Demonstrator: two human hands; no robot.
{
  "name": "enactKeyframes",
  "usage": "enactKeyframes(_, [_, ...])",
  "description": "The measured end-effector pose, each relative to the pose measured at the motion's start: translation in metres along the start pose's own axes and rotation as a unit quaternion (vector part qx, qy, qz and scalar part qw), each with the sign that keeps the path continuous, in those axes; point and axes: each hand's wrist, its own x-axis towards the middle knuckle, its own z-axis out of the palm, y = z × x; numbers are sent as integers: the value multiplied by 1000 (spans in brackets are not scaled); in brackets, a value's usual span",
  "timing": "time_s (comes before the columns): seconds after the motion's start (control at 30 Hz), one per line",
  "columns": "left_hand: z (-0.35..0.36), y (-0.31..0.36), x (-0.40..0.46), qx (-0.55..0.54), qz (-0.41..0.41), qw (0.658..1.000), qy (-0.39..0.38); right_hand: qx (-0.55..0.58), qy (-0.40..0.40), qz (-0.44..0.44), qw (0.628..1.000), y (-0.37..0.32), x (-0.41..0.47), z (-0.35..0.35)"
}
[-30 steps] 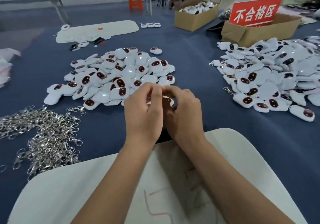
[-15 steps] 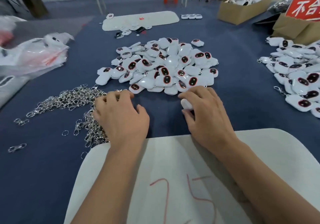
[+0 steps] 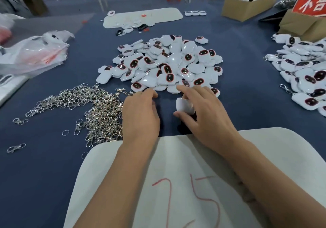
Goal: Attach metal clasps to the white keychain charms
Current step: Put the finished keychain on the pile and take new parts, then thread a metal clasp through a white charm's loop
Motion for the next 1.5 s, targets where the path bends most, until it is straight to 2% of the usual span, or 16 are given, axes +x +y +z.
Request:
enactKeyframes(0.13, [4, 7, -4, -35, -8, 999, 27, 24, 19, 17, 999, 1, 0, 0])
enactKeyframes(0.27, [10, 8, -2, 19, -47, 999, -7, 73, 25, 4, 997, 0, -1, -2])
enactKeyframes(0.43, [9, 11, -2, -4, -18, 1000, -1, 78, 58, 4, 995, -3, -1, -6])
enactKeyframes(0.47, [10, 12, -3, -39, -8, 999, 13, 81, 72, 5, 994, -3, -1, -7])
enactKeyframes(0.53, [12, 17, -4, -180, 0, 983, 36, 100, 82, 10, 992, 0, -1, -7])
enactKeyframes(0.6, [15, 23, -5, -320, -7, 947, 7, 121, 64, 11, 990, 0, 0, -8])
enactKeyframes(0.7, [19, 24, -5, -403, 5, 913, -53, 140, 14, 4, 990, -1, 2, -11])
enactKeyframes(0.9, [23, 21, -5, -417, 19, 905, -79, 202, 51, 66, 976, 7, 2, -12])
enactKeyframes(1.1, [22, 20, -5, -453, 1, 888, -75, 261, 46, 99, 959, 9, 3, -14])
enactKeyframes(1.33, [21, 23, -6, -432, 8, 897, -96, 273, 57, 102, 955, 10, 4, -15])
enactKeyframes(1.5, [19, 25, -6, -396, 15, 916, -65, 264, 85, 103, 955, 11, 2, -14])
